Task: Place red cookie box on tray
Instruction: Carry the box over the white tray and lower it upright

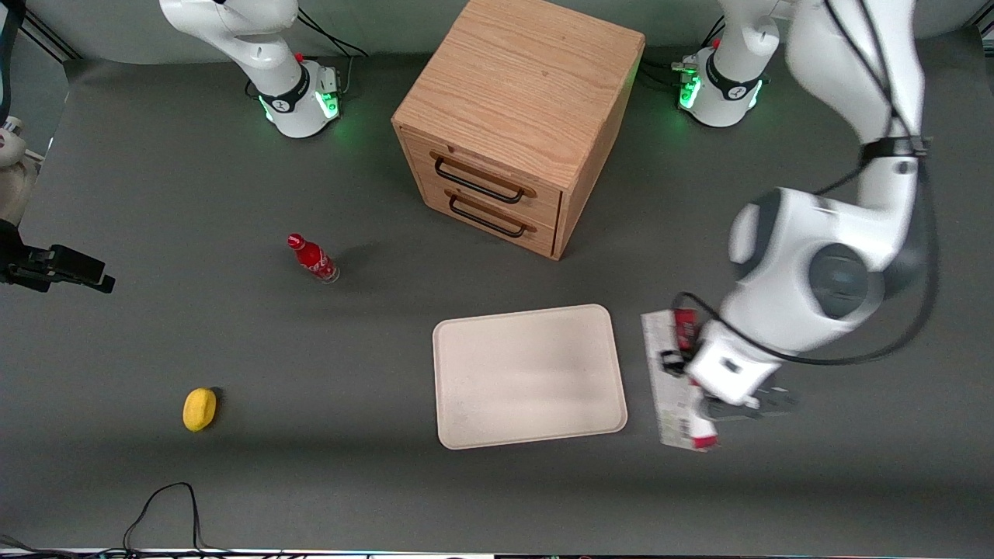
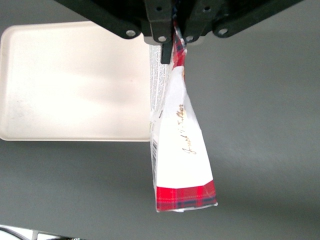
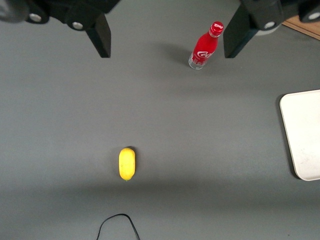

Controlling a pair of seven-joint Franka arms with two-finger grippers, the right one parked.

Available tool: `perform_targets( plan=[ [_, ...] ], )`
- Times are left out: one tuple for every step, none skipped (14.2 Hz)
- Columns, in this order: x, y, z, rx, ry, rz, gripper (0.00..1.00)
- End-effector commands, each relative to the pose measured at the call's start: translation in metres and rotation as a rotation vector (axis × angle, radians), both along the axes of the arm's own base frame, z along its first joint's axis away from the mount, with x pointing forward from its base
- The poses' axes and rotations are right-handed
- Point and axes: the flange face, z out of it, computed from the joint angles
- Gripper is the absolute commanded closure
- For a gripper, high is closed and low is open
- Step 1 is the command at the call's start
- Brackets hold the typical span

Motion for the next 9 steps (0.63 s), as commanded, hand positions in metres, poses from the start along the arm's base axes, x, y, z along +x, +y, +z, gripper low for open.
perform_targets(
  plan=[
    [-0.031,-0.065,-0.053,0.102,-0.071,0.031,1.00],
    [-0.037,-0.071,-0.075,0.104,-0.078,0.018,1.00],
    [-0.046,-0.078,-0.098,0.104,-0.066,0.004,1.00],
    [-0.052,-0.085,-0.117,0.092,-0.070,-0.011,1.00],
    [-0.054,-0.087,-0.133,0.084,-0.069,-0.010,1.00],
    [-0.052,-0.087,-0.147,0.077,-0.070,-0.011,1.00],
    [-0.050,-0.086,-0.159,0.072,-0.072,-0.013,1.00],
    [-0.048,-0.084,-0.166,0.069,-0.079,-0.020,1.00],
    [-0.043,-0.078,-0.168,0.076,-0.083,-0.013,1.00]
  ],
)
